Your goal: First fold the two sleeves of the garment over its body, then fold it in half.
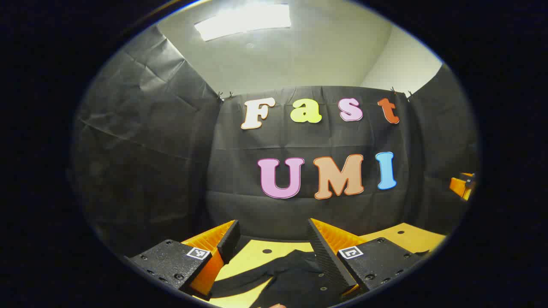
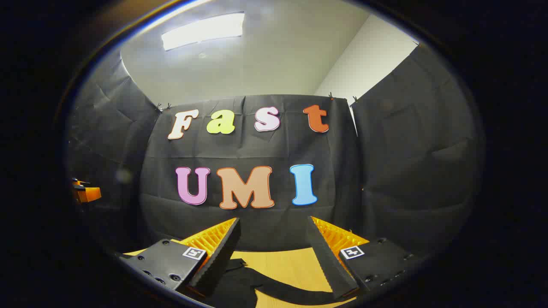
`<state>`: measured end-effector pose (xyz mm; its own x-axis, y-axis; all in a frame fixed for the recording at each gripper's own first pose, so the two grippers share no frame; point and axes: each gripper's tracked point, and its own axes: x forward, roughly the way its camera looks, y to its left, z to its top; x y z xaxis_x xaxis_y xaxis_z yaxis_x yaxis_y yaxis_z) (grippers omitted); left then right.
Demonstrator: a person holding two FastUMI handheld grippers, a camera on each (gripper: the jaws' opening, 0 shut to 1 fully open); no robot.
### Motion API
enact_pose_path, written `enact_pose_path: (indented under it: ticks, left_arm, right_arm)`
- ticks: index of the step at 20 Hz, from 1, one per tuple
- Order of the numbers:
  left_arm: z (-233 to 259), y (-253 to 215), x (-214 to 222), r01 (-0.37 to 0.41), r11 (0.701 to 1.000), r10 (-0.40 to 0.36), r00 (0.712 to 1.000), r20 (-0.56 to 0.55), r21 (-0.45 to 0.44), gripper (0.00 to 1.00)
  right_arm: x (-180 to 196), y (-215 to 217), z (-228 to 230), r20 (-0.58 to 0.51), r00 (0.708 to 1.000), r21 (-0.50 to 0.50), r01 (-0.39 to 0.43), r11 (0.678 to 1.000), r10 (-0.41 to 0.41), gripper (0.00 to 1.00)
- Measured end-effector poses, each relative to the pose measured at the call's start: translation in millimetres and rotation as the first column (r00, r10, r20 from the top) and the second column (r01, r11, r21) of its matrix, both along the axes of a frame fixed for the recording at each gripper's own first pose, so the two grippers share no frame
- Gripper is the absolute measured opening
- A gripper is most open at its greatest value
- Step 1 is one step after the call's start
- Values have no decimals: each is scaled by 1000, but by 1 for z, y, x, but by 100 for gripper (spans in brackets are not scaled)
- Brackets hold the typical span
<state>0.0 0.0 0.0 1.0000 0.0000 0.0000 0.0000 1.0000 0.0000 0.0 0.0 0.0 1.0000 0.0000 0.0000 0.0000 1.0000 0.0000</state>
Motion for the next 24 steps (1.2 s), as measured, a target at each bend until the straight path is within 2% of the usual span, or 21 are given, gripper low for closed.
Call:
enact_pose_path:
  ticks: [2, 6, 10, 14, 19, 24]
  left_arm:
    - [5, 2, 3, -4, 1000, 3, 1000, 11, 22, 93]
    - [-3, 5, 5, -2, 1000, 1, 1000, -9, -27, 94]
    - [-14, 12, 12, -36, 998, 35, 999, -27, -44, 94]
    - [-13, 16, 13, -14, 999, 14, 1000, -9, -29, 94]
    - [-24, 26, 17, -8, 998, 6, 1000, -30, -54, 94]
    - [-31, 34, 25, 7, 998, -9, 999, -32, -58, 94]
  right_arm:
    - [-1, -1, 1, -4, 1000, 9, 3, 1000, -3, 97]
    - [-2, -8, -3, -15, 999, 0, 30, 1000, -30, 97]
    - [-6, 0, -7, -33, 999, 2, 31, 1000, -31, 96]
    - [-3, 17, -9, -43, 999, 4, 11, 1000, -11, 98]
    - [-2, 43, -10, -41, 998, -20, -44, 999, 43, 97]
    - [5, 64, -14, -47, 997, -32, -63, 998, 61, 98]
